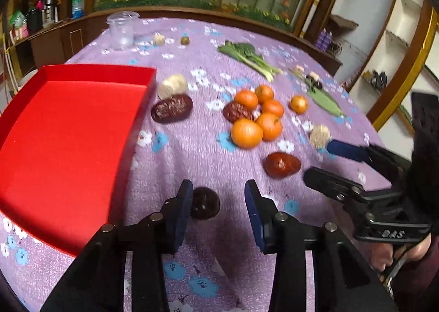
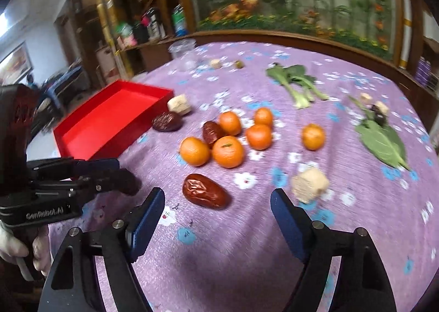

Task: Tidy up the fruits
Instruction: 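Close the left tool on the dark round fruit while the right tool grasps the red date, then carry both held fruits over the red tray and open both tools to drop them, then lift both open tools away from the tray back over the table, then grasp an orange with the left tool while the right tool grasps a beige cube, then carry the orange and beige cube into the red tray and open both tools, then grasp a dark date with the left tool while the right tool grasps an orange, then carry the date and orange into the red tray and open both tools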

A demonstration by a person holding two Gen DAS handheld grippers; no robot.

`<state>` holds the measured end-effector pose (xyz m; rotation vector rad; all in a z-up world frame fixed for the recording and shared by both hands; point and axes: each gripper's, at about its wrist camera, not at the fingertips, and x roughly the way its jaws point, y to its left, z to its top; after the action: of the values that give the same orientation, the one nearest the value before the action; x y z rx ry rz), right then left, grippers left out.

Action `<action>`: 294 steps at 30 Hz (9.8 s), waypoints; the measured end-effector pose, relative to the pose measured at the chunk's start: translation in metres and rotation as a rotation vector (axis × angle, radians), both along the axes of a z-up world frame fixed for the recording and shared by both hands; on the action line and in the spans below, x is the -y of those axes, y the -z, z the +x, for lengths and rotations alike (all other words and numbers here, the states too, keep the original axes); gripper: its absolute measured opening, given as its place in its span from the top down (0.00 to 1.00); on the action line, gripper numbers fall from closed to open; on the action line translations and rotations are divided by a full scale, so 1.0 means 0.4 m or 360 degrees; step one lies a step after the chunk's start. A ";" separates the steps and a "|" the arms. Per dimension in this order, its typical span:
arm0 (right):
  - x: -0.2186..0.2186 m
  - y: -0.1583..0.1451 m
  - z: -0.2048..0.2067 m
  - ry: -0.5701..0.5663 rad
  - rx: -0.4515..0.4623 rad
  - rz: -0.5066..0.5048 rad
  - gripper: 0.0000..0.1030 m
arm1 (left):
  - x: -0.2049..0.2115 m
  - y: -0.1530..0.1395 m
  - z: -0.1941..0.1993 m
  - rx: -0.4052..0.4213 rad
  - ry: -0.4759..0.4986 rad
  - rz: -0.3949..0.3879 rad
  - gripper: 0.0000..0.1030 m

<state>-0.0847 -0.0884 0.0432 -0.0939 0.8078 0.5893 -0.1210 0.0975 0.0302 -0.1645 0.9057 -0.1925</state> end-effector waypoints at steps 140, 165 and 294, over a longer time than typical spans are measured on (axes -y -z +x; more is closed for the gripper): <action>0.149 0.071 0.201 0.0243 -0.0341 -0.0051 0.43 | 0.124 0.031 0.259 -0.0042 0.0177 0.0124 0.57; 0.105 -0.066 0.071 0.0210 -0.0175 0.0002 0.59 | 0.007 -0.048 0.145 0.0032 -0.0090 -0.0096 0.68; 0.147 0.035 0.282 0.0473 -0.0114 0.0071 0.66 | -0.011 -0.064 0.198 0.0047 -0.0175 -0.0187 0.70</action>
<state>0.0279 -0.1471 0.0293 0.0877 0.8588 0.3306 -0.0419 0.1020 0.0559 -0.3187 0.8542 -0.1457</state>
